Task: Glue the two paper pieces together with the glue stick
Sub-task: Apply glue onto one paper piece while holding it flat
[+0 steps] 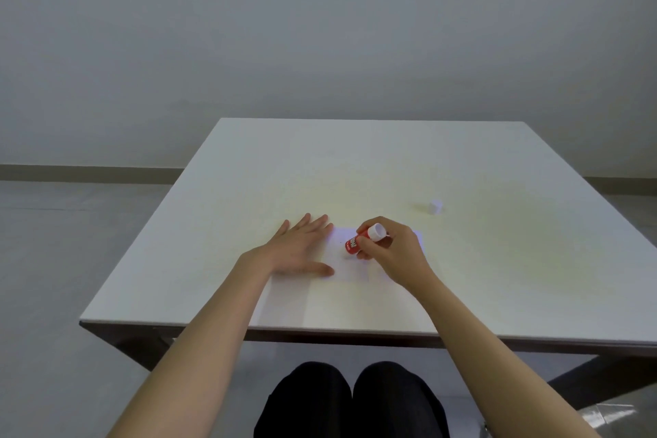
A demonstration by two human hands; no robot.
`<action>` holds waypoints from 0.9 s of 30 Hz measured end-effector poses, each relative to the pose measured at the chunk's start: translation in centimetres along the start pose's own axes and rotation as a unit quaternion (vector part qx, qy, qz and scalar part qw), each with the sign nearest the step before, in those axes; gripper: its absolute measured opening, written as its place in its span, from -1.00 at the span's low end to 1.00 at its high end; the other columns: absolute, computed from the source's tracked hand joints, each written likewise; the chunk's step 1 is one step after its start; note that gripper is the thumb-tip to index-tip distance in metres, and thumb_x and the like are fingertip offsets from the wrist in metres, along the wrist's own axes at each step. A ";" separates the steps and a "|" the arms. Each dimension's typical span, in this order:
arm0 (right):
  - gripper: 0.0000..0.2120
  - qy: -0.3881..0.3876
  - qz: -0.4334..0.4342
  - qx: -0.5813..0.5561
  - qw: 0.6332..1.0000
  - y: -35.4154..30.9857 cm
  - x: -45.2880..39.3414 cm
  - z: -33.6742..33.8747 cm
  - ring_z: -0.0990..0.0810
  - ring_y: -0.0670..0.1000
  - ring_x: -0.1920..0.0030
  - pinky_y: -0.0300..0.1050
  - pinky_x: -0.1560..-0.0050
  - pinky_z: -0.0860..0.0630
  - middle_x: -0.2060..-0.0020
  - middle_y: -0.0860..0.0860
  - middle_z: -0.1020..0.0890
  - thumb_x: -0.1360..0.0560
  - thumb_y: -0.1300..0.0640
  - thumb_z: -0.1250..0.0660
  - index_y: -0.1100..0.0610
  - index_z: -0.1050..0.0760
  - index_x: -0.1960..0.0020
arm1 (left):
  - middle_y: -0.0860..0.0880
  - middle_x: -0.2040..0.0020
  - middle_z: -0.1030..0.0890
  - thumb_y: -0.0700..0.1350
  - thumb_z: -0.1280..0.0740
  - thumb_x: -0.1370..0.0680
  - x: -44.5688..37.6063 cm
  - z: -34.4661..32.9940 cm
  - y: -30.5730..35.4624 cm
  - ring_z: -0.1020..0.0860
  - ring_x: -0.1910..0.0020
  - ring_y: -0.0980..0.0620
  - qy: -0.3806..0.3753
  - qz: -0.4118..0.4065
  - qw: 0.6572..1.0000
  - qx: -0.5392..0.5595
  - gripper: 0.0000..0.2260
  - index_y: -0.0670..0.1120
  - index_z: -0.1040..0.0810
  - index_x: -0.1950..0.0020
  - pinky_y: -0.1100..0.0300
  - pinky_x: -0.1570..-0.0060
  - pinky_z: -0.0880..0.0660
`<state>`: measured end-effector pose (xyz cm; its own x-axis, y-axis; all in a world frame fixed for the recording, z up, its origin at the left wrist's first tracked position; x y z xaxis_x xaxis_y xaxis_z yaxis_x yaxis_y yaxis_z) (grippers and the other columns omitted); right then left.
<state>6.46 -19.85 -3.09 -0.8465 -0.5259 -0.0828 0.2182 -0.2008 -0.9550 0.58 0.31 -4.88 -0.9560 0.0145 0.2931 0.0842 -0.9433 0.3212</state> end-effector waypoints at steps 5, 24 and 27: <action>-0.97 0.063 -0.011 0.029 0.998 0.0 -0.3 0.8 -0.70 0.04 0.24 0.04 0.08 -0.60 0.32 0.02 -0.71 -0.39 0.19 -0.40 0.08 -0.58 0.18 | 0.11 -0.58 0.19 0.25 -0.29 -0.46 -0.2 0.0 -0.1 0.26 -0.54 0.05 -0.001 0.001 1.000 0.004 -0.16 0.04 0.12 -0.56 -0.07 -0.47 0.29; -0.90 -0.033 -0.002 0.051 0.998 0.2 2.8 2.2 -0.68 0.12 0.27 -0.04 0.20 -0.61 0.28 0.10 -0.69 -0.40 0.25 -0.39 0.07 -0.60 0.19 | 0.13 -0.57 0.19 0.25 -0.30 -0.45 -0.2 -0.3 -0.3 0.26 -0.54 0.08 0.004 0.001 1.000 0.023 -0.15 0.05 0.12 -0.56 -0.04 -0.47 0.31; -0.93 -0.049 -0.002 0.041 0.998 0.0 2.7 2.6 -0.69 0.01 0.34 -0.19 0.24 -0.61 0.29 0.09 -0.70 -0.42 0.28 -0.37 0.13 -0.59 0.18 | 0.13 -0.57 0.19 0.24 -0.31 -0.45 -0.2 -0.2 -0.2 0.26 -0.54 0.08 0.002 0.003 1.000 0.022 -0.15 0.05 0.11 -0.56 -0.04 -0.47 0.30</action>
<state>5.43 -23.41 -2.54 -0.7971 -0.6019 -0.0476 0.2577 -0.2679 -0.9283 0.67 0.43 -5.23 -0.9564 0.0072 0.2920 0.1025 -0.9278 0.3587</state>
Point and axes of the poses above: each hand's wrist, its own x-axis away from the middle knuckle, its own z-axis out of the back of the hand, y = z × x, the point moved 1 cm from there along -x, towards the middle knuckle
